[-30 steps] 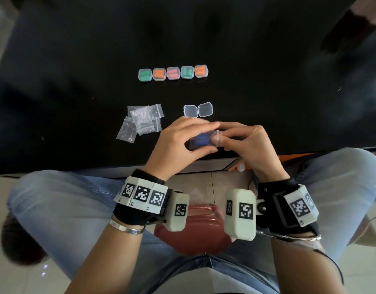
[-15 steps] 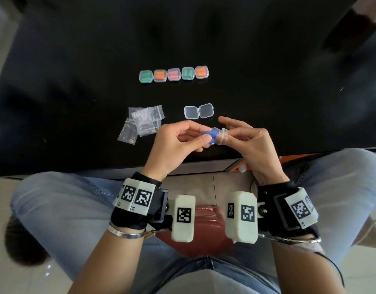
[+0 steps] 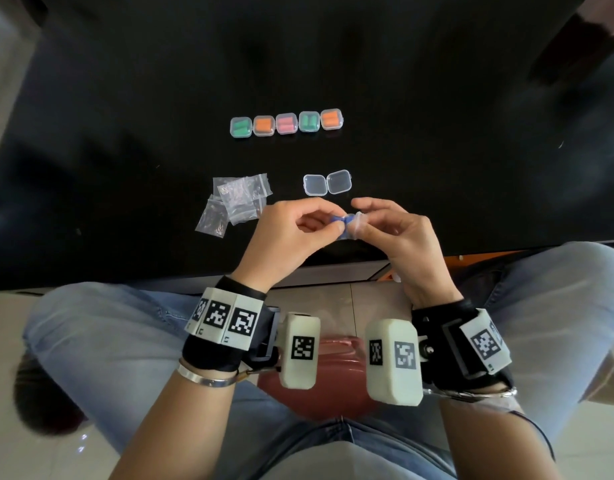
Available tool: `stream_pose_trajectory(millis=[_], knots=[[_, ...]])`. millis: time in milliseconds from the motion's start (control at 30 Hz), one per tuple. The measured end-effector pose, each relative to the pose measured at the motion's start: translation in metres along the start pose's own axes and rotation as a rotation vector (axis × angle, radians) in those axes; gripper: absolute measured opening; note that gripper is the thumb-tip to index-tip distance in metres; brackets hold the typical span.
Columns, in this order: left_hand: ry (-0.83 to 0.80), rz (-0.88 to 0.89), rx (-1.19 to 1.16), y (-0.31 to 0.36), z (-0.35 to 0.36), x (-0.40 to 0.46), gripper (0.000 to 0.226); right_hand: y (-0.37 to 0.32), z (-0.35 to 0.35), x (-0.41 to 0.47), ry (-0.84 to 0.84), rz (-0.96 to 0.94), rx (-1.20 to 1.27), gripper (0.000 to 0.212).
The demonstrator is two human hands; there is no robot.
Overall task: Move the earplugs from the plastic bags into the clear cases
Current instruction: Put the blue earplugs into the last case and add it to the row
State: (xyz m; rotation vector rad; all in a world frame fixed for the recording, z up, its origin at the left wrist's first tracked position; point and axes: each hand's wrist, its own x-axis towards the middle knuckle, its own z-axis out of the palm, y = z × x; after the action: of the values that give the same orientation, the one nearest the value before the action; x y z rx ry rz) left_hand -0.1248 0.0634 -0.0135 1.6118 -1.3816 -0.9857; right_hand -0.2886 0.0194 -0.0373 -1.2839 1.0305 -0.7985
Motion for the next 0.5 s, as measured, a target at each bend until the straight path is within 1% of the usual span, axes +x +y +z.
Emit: stream_pose_trajectory(millis=[100, 300, 367, 500], knots=[[-0.047, -0.044, -0.145, -0.001, -0.002, -0.002, 0.015, -0.001, -0.003, 0.001, -0.017, -0.015, 0.006, 0.008], [-0.050, -0.107, -0.327, -0.009, -0.002, -0.007, 0.018, -0.003, 0.004, 0.002, -0.031, -0.039, -0.023, 0.014], [-0.018, -0.114, -0.321, -0.011, -0.003, -0.008, 0.017, -0.002, 0.008, 0.003, 0.002, -0.071, -0.082, 0.013], [0.119, -0.099, -0.303, -0.014, -0.003, -0.012, 0.016, -0.001, 0.013, 0.004, 0.065, -0.142, -0.208, 0.006]])
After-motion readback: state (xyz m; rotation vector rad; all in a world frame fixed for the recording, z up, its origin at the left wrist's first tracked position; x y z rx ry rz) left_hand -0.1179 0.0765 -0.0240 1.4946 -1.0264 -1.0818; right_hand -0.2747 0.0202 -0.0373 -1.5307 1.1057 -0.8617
